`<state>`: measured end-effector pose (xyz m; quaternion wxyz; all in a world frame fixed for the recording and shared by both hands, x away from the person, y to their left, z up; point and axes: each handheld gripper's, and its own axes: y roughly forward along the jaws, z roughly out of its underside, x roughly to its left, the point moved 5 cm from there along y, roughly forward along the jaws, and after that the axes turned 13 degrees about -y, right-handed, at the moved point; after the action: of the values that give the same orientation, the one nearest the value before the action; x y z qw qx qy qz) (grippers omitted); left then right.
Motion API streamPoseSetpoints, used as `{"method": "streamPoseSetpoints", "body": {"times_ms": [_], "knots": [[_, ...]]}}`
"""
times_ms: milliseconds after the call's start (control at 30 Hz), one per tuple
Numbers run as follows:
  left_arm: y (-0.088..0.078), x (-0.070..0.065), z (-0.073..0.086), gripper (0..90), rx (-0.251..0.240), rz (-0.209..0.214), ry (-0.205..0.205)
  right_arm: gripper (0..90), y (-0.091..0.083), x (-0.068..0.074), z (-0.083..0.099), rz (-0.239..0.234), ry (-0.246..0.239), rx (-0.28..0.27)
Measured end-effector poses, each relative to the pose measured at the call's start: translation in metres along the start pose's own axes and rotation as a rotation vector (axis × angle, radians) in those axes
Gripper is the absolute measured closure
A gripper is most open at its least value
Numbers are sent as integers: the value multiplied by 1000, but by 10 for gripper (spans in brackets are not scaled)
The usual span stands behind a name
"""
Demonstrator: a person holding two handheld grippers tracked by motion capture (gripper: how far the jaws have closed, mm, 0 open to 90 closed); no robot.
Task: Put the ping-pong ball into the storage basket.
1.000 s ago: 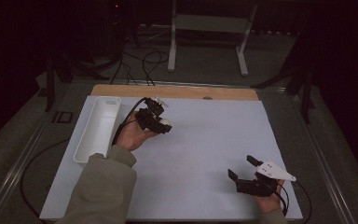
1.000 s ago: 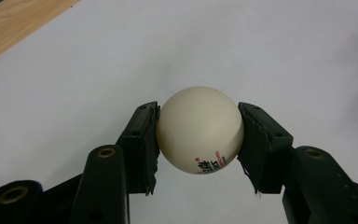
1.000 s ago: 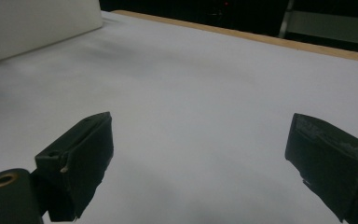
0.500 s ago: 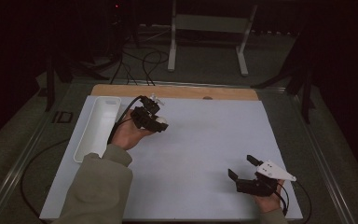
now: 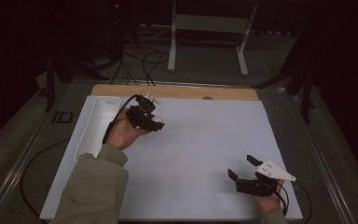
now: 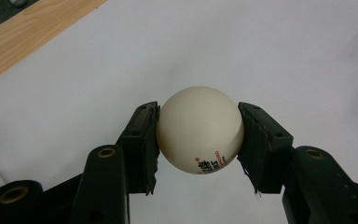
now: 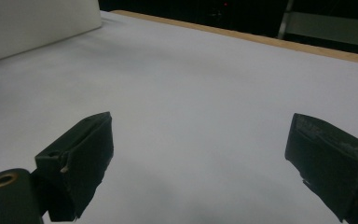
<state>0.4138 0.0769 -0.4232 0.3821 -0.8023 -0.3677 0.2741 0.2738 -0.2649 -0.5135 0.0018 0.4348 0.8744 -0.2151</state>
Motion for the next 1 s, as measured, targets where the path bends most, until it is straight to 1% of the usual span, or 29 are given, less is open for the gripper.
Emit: {"method": "streamPoseSetpoints", "body": {"times_ms": [267,833,1000], "knots": [[-4,3,2,512,1,-12,11,72,0,0,0,1,2,-1],[-12,11,5,512,-6,-9,9,72,0,0,0,1,4,-2],[-14,14,7,512,-3,-14,7,72,0,0,0,1,2,-1]]}}
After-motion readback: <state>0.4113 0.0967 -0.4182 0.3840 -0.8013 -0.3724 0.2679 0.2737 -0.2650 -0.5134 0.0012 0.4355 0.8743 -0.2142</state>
